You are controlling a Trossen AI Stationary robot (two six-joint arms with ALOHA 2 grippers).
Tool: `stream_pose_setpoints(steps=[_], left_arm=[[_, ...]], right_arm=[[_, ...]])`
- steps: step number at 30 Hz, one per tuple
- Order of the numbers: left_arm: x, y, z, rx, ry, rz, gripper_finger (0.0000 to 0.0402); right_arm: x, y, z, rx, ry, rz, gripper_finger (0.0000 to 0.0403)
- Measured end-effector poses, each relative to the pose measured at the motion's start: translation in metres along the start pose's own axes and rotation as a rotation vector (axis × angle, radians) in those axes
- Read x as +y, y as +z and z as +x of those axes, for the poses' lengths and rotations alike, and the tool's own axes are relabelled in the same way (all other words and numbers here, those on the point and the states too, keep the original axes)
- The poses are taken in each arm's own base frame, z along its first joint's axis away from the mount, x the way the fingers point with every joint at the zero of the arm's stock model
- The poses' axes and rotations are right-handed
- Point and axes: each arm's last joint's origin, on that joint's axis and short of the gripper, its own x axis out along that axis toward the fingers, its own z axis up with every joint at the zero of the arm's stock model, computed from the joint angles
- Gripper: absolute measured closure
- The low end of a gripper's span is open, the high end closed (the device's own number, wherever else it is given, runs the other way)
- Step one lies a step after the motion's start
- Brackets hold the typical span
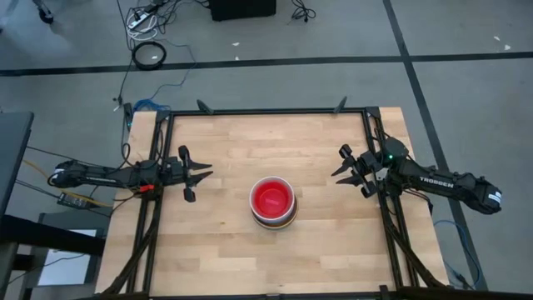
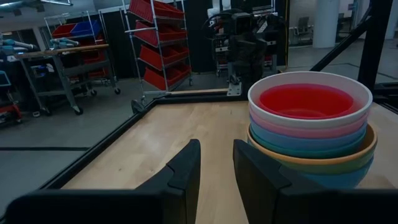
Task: Nest bowls inside each other
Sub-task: Return to Home Position
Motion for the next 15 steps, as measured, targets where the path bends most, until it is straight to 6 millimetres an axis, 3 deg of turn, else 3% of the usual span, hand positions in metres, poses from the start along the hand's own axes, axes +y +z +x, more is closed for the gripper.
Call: stream_pose_setpoints(steps=[15], left_arm=[[0.0,-0.0001,0.0,0.0,0.0,0.0,0.0298]], right_arm=[[0.0,0.0,0.0,0.0,0.0,0.0,0.0285]])
